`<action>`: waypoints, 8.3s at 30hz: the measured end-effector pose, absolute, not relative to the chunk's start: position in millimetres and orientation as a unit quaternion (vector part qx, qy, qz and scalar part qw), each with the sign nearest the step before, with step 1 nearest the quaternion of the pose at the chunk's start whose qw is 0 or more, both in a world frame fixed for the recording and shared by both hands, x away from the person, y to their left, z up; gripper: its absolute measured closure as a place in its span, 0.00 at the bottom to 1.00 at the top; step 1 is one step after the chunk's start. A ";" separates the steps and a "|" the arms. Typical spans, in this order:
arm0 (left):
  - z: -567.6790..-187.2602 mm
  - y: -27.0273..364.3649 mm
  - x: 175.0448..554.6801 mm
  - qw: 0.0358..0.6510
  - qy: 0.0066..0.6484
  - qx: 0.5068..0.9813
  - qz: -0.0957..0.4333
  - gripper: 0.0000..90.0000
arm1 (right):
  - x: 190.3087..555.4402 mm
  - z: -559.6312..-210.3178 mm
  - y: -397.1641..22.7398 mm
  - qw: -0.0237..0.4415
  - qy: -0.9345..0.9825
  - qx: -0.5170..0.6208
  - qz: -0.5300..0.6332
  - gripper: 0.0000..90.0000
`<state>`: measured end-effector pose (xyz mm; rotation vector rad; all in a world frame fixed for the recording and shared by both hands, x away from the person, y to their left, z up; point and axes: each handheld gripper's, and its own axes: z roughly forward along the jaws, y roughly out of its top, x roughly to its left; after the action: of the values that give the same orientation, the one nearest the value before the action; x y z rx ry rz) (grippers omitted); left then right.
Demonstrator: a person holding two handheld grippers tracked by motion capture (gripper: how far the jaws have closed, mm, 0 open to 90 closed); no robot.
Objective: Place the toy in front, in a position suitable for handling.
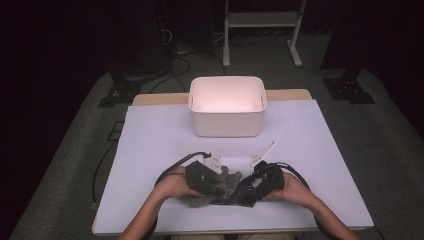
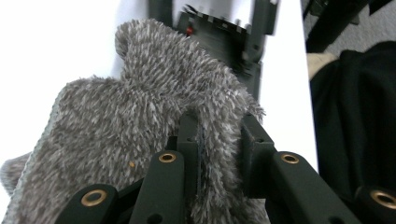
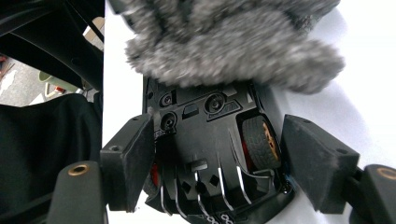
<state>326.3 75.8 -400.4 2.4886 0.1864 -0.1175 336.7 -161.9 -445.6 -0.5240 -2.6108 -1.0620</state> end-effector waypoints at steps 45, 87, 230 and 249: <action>-382.2 76.1 297.6 0.361 0.044 0.927 -0.093 0.84 | 281.1 -445.1 -142.9 0.054 -0.929 -0.073 -0.358 0.60; -372.9 36.3 310.2 0.324 0.016 0.945 -0.036 0.85 | 293.5 -441.1 -183.5 -0.029 -0.913 -0.103 -0.393 0.63; -381.4 109.4 321.9 0.365 0.079 0.927 -0.019 0.84 | 313.3 -423.6 -116.9 -0.005 -0.947 -0.083 -0.310 0.60; -406.0 135.3 323.3 0.379 0.112 0.917 -0.053 0.85 | 309.9 -418.3 -117.7 -0.013 -0.957 -0.071 -0.280 0.58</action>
<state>323.3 135.3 -406.0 2.3431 0.2868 -0.1352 309.9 -117.7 -418.3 -0.2265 -3.0328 -0.8859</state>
